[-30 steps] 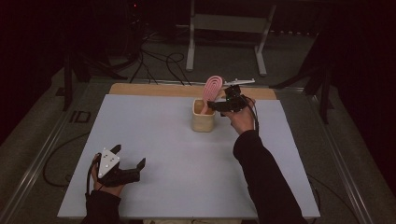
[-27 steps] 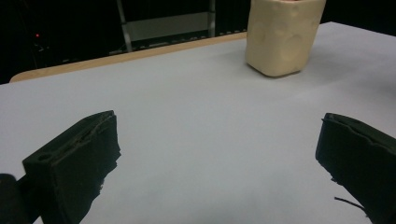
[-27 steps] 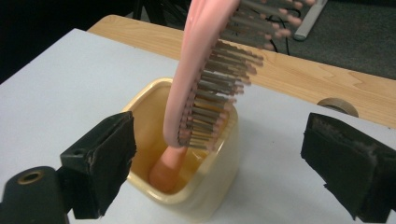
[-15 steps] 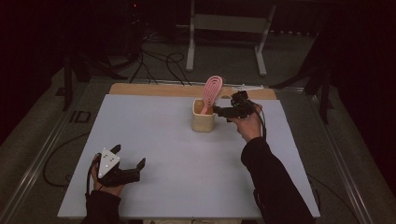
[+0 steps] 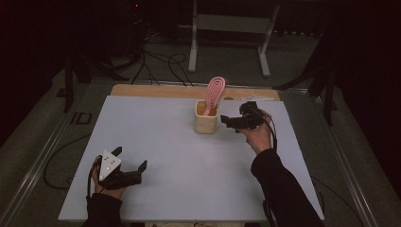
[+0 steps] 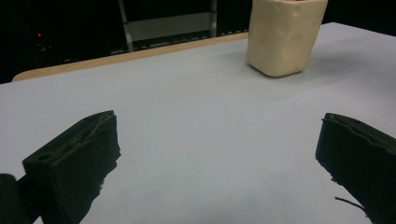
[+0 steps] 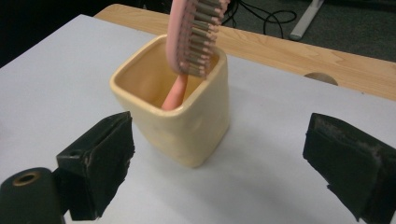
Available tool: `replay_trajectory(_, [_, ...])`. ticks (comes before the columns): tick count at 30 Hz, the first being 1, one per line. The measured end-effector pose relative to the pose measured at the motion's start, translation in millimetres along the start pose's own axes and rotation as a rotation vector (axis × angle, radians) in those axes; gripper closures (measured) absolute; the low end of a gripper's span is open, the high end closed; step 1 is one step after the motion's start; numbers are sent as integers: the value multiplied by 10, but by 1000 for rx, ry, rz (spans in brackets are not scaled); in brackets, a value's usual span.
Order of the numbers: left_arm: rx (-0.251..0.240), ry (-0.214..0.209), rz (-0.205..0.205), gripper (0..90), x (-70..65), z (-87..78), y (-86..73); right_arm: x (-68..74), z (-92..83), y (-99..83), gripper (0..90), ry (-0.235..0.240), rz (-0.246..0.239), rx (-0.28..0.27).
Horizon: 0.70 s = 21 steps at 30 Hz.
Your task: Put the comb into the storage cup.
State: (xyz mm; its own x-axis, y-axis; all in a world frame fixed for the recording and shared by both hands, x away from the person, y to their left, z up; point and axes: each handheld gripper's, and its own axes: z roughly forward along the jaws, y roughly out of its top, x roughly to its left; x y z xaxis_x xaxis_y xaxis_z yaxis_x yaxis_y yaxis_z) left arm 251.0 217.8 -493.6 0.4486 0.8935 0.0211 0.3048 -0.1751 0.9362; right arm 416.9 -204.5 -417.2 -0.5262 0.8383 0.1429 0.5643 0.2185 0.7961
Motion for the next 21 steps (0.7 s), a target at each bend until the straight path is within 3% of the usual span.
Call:
replay_trajectory(7, [-5, 0, -3, 2, 1, -10, 4, -11, -128, -116, 86, -15, -3, -32])
replay_trajectory(10, [-4, 1, -3, 2, -1, -7, 5, -36, -171, -179, 86, -39, 14, -16])
replay_trajectory(21, [-3, 16, 4, 2, 4, -19, 7, -52, -415, -458, 87, -47, 8, -50])
